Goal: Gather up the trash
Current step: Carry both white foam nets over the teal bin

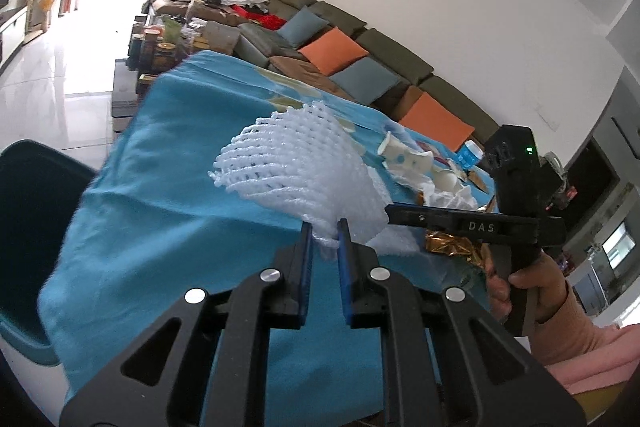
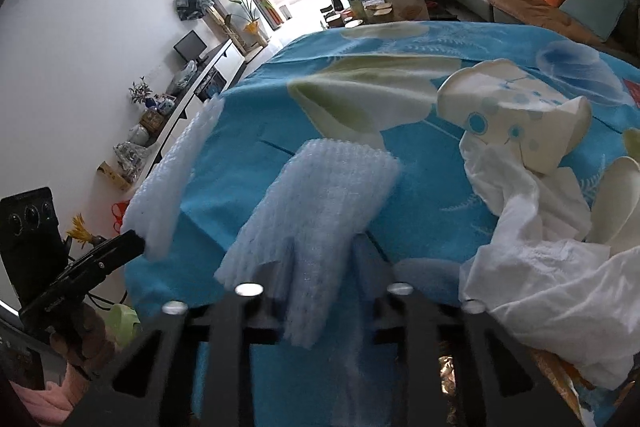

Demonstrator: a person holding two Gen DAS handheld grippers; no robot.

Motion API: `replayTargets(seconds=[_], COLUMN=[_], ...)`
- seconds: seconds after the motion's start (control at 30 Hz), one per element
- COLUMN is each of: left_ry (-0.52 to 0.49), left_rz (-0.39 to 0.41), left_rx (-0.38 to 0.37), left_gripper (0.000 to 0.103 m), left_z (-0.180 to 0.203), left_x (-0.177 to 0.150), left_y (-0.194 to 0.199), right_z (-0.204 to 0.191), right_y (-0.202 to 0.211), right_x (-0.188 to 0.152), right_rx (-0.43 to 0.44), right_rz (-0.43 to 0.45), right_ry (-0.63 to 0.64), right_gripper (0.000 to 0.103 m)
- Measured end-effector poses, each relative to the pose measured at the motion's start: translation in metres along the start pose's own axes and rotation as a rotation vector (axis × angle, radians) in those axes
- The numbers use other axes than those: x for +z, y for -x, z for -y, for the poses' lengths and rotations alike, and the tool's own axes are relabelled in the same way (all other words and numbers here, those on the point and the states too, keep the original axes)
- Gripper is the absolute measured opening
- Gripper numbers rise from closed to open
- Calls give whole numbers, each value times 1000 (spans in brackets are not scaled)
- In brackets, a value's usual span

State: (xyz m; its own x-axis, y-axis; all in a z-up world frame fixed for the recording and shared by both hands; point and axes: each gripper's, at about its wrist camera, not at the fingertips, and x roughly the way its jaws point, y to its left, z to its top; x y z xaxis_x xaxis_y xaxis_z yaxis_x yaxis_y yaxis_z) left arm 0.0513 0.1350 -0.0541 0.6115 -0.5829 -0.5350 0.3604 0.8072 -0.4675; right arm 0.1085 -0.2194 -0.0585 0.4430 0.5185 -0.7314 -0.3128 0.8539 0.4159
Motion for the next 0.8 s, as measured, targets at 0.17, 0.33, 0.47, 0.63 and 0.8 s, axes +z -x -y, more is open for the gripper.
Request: replayTargets(seconds=[0.17, 0.33, 0.47, 0.63, 0.8], left_ry=[13, 20, 36, 74, 101], left_rz=[31, 75, 104, 128, 133], left_rx=[49, 117, 175, 253, 338], left_gripper=[12, 12, 12, 12, 12], left_z=[-11, -27, -41, -64, -86], left_x=[-5, -9, -11, -17, -23], left_y=[21, 52, 72, 98, 117], right_z=[-12, -34, -58, -91, -120], right_y=[16, 27, 27, 13, -11], right_x=[2, 9, 16, 29, 42], right_rx=[11, 56, 107, 174, 229], right_rz=[55, 99, 117, 113, 80], right_ry=[36, 80, 123, 180, 218], right_gripper=[10, 10, 10, 10, 10])
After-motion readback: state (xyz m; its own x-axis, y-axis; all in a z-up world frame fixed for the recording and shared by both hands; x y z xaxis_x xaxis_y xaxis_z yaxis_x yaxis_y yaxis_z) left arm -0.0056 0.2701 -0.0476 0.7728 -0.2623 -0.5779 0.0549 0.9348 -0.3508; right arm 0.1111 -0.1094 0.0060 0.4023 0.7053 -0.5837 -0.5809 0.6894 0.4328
